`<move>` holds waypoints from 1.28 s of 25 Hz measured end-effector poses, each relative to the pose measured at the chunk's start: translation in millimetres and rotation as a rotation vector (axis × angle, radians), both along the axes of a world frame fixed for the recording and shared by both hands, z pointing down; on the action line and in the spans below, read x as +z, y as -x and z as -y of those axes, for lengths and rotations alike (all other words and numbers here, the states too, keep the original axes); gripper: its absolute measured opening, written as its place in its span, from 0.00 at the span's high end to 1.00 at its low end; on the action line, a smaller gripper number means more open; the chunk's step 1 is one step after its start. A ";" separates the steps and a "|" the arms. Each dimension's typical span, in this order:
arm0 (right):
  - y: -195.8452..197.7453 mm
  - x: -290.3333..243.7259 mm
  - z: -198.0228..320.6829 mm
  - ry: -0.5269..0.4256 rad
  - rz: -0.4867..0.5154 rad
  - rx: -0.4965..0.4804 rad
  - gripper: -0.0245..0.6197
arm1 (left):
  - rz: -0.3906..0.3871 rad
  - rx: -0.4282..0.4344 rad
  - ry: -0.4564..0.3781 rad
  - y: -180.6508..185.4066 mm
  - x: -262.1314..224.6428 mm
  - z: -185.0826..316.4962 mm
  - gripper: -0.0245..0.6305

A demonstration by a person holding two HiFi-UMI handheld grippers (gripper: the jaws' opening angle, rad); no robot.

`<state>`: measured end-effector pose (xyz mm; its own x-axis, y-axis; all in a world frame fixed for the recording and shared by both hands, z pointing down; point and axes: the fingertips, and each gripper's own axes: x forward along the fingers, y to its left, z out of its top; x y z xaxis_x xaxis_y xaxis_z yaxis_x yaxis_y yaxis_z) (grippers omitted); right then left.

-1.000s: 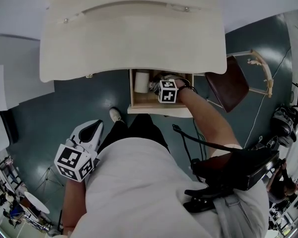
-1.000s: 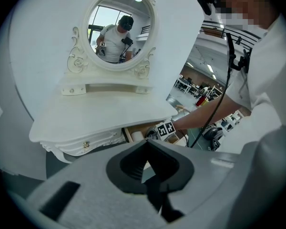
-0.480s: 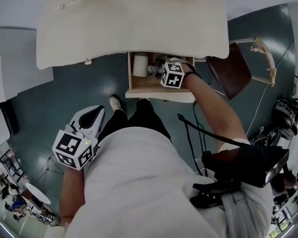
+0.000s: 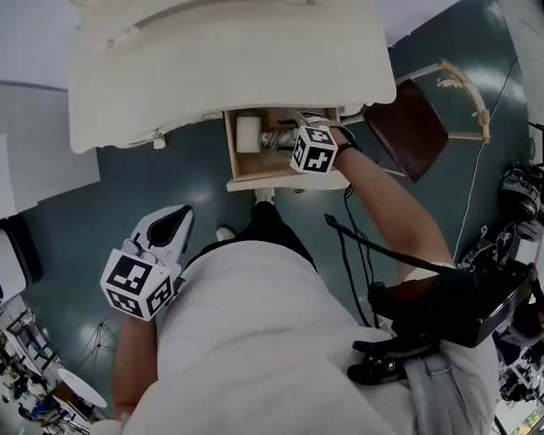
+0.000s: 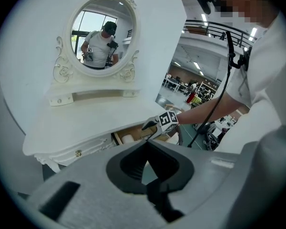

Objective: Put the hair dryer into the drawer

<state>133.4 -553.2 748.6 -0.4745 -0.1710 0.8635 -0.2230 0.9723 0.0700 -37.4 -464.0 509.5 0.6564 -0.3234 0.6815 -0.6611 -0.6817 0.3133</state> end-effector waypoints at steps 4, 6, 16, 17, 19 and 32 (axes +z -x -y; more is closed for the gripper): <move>4.5 -26.7 -11.9 -0.030 0.019 0.050 0.58 | -0.010 0.013 -0.019 11.6 -8.9 -15.5 0.97; 9.1 -39.3 -18.4 -0.042 0.027 0.076 0.65 | -0.022 0.003 -0.029 20.1 -13.0 -23.2 0.97; 31.5 -70.2 -69.5 -0.055 0.015 0.270 0.96 | -0.095 -0.021 -0.077 77.6 -22.6 -80.9 0.97; 37.0 -72.3 -78.8 -0.049 0.010 0.281 0.96 | -0.104 -0.024 -0.080 85.3 -22.8 -88.5 0.97; 52.0 -77.2 -100.7 -0.033 0.010 0.301 0.96 | -0.117 -0.029 -0.081 101.4 -22.3 -105.8 0.97; 170.3 -112.5 -235.7 0.070 0.122 0.380 0.96 | -0.170 0.000 -0.093 164.9 -15.9 -186.0 0.97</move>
<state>-36.9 -317.4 636.1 -0.4890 -0.2967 0.8203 -0.5700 0.8205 -0.0430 -202.3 -278.1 493.5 0.7596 -0.3803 0.5276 -0.6042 -0.7128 0.3562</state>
